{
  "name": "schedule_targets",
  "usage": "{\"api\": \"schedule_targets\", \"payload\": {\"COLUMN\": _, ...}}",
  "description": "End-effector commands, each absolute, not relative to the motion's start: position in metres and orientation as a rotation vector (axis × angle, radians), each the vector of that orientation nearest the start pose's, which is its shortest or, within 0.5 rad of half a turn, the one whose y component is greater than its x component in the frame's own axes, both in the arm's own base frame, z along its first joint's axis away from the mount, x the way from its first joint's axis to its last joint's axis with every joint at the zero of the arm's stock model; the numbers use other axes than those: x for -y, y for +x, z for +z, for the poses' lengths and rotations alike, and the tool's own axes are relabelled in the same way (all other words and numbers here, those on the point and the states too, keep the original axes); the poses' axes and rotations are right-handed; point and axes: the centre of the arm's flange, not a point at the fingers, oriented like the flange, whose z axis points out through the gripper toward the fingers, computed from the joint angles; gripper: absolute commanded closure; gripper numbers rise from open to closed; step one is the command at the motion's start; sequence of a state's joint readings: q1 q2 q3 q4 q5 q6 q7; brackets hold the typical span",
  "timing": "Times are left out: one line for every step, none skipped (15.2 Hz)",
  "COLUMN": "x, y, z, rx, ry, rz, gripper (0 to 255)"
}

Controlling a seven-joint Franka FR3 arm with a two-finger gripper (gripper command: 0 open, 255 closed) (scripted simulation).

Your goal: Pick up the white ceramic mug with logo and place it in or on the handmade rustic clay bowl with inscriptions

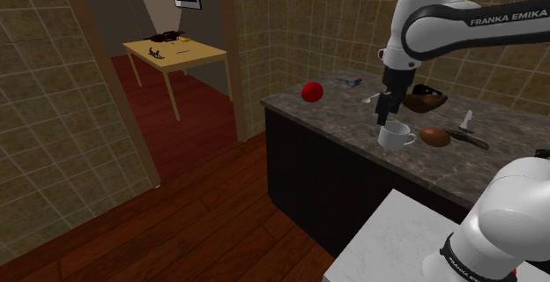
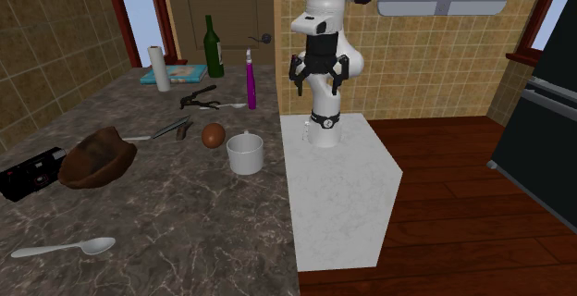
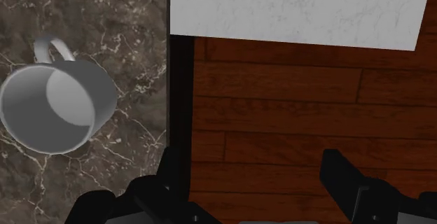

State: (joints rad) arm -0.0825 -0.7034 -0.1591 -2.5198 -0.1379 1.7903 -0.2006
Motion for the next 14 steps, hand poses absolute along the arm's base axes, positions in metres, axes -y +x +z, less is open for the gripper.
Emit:
{"api": "schedule_targets", "payload": {"x": 0.118, "y": 0.33, "z": 0.487, "rx": 0.05, "ry": -3.169, "rz": 0.059, "gripper": 0}}
{"api": "schedule_targets", "payload": {"x": 0.129, "y": 0.331, "z": 0.479, "rx": 0.05, "ry": -3.17, "rz": 0.061, "gripper": 0}}
{"api": "schedule_targets", "payload": {"x": 0.139, "y": 0.333, "z": 0.471, "rx": 0.05, "ry": -3.171, "rz": 0.062, "gripper": 0}}
{"api": "schedule_targets", "payload": {"x": 0.15, "y": 0.334, "z": 0.464, "rx": 0.05, "ry": -3.173, "rz": 0.063, "gripper": 0}}
{"api": "schedule_targets", "payload": {"x": 0.16, "y": 0.336, "z": 0.456, "rx": 0.05, "ry": -3.174, "rz": 0.064, "gripper": 0}}
{"api": "schedule_targets", "payload": {"x": 0.171, "y": 0.338, "z": 0.449, "rx": 0.05, "ry": -3.175, "rz": 0.066, "gripper": 0}}
{"api": "schedule_targets", "payload": {"x": 0.181, "y": 0.339, "z": 0.441, "rx": 0.05, "ry": -3.177, "rz": 0.067, "gripper": 0}}
{"api": "schedule_targets", "payload": {"x": 0.192, "y": 0.34, "z": 0.434, "rx": 0.05, "ry": -3.178, "rz": 0.068, "gripper": 0}}
{"api": "schedule_targets", "payload": {"x": 0.203, "y": 0.342, "z": 0.426, "rx": 0.05, "ry": -3.179, "rz": 0.069, "gripper": 0}}
{"api": "schedule_targets", "payload": {"x": 0.213, "y": 0.343, "z": 0.419, "rx": 0.05, "ry": -3.181, "rz": 0.07, "gripper": 0}}
{"api": "schedule_targets", "payload": {"x": 0.224, "y": 0.345, "z": 0.411, "rx": 0.051, "ry": -3.182, "rz": 0.072, "gripper": 0}}
{"api": "schedule_targets", "payload": {"x": 0.234, "y": 0.346, "z": 0.404, "rx": 0.051, "ry": -3.183, "rz": 0.073, "gripper": 0}}
{"api": "schedule_targets", "payload": {"x": 0.245, "y": 0.348, "z": 0.397, "rx": 0.051, "ry": -3.184, "rz": 0.074, "gripper": 0}}
{"api": "schedule_targets", "payload": {"x": 0.247, "y": 0.348, "z": 0.395, "rx": 0.051, "ry": -3.185, "rz": 0.074, "gripper": 0}}
